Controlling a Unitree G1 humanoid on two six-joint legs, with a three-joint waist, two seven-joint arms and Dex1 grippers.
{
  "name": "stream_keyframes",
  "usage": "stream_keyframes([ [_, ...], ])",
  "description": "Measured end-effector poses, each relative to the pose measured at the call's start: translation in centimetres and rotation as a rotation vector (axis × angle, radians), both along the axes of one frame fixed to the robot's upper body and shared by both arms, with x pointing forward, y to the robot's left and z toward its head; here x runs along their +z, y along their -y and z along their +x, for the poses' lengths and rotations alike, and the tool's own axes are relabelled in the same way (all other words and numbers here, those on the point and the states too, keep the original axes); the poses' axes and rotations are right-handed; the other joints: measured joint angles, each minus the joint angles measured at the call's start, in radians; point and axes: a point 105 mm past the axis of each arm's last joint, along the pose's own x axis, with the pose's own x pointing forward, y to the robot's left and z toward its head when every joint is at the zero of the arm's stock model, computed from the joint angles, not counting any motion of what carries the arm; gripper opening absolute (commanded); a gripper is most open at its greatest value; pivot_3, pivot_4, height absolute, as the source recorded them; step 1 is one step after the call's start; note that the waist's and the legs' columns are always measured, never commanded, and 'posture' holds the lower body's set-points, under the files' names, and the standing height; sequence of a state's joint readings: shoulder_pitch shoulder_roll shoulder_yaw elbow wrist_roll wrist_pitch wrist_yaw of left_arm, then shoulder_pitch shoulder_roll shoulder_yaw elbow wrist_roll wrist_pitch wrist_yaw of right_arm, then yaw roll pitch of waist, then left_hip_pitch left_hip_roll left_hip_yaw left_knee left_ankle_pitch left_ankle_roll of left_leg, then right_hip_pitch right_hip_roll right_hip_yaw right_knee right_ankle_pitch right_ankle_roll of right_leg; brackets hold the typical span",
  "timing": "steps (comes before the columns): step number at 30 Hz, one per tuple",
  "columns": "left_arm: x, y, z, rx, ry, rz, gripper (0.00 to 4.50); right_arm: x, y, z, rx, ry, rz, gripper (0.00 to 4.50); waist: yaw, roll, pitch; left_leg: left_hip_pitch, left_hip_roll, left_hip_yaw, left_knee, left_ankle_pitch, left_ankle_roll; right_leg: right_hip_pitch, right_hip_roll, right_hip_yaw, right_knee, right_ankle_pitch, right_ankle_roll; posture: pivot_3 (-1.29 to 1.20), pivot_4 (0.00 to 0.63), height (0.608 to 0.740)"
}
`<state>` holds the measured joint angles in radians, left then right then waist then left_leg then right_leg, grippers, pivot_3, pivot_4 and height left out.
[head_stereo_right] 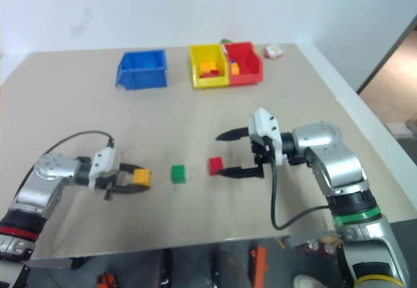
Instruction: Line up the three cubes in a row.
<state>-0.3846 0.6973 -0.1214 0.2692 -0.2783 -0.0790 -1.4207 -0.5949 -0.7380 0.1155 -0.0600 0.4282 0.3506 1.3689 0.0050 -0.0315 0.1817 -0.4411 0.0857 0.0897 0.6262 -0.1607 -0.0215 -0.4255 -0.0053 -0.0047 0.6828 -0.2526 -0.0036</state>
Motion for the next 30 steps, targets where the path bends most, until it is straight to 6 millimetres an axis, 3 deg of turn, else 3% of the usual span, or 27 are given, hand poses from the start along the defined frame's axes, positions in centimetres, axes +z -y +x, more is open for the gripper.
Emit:
stream_keyframes([
  [3, 0.4, 0.2, 0.1, -0.011, 0.014, 0.000, 4.43, 0.0, 0.0, 0.0, 0.000, 0.001, -0.001, 4.50, 0.000, 0.000, 0.000, 0.000, 0.000, 0.000, 0.000, 0.000, 0.000, 0.000, 0.000, 0.000, 0.000, 0.000, 0.000, 0.00, 0.150, 0.737],
  [8, 2.6, 0.7, 0.0, -0.051, 0.071, 0.014, 4.47, 0.1, 0.0, 0.0, -0.002, 0.002, -0.001, 4.50, 0.000, 0.000, 0.000, 0.000, 0.000, 0.000, 0.000, 0.000, 0.000, 0.000, 0.000, 0.000, 0.000, 0.000, 0.000, 0.00, 0.150, 0.737],
  [15, 7.4, 1.4, -0.8, -0.070, 0.100, -0.026, 4.47, 0.2, 0.2, 0.1, -0.008, 0.006, -0.005, 4.50, -0.001, 0.000, 0.000, 0.000, 0.000, 0.000, 0.000, 0.000, 0.000, 0.000, 0.001, 0.000, 0.000, 0.000, 0.000, 0.00, 0.150, 0.737],
  [18, 10.2, 1.8, -0.7, 0.008, 0.051, -0.139, 4.47, 0.4, 0.4, 0.2, -0.021, 0.013, 0.000, 4.50, -0.001, 0.000, 0.000, 0.000, 0.000, -0.002, 0.001, 0.000, 0.000, 0.000, 0.001, 0.000, 0.001, 0.000, 0.001, 0.00, 0.150, 0.737],
  [21, 12.3, 1.7, 0.7, 0.163, 0.073, -0.261, 4.47, 0.8, 0.6, 0.7, -0.062, 0.033, 0.029, 4.50, -0.001, 0.000, 0.000, 0.002, 0.000, -0.002, 0.001, 0.000, 0.000, 0.002, 0.001, 0.000, 0.001, 0.000, 0.001, 0.00, 0.150, 0.737],
  [26, 11.1, 0.8, 4.1, 0.544, 0.105, -0.411, 4.47, 2.3, 1.5, 4.1, -0.296, 0.123, 0.173, 4.50, -0.003, 0.000, 0.000, 0.001, 0.000, -0.001, 0.004, 0.000, 0.000, 0.003, 0.001, 0.002, 0.001, 0.002, 0.004, 0.00, 0.150, 0.737],
  [30, 10.2, -1.0, 5.2, 0.727, 0.194, -0.398, 4.47, 2.4, 3.1, 5.3, -0.415, 0.146, 0.200, 4.50, 0.000, 0.000, 0.000, 0.001, -0.001, 0.000, 0.004, 0.000, 0.000, 0.003, 0.000, 0.003, 0.001, 0.002, 0.004, 0.00, 0.150, 0.737],
])
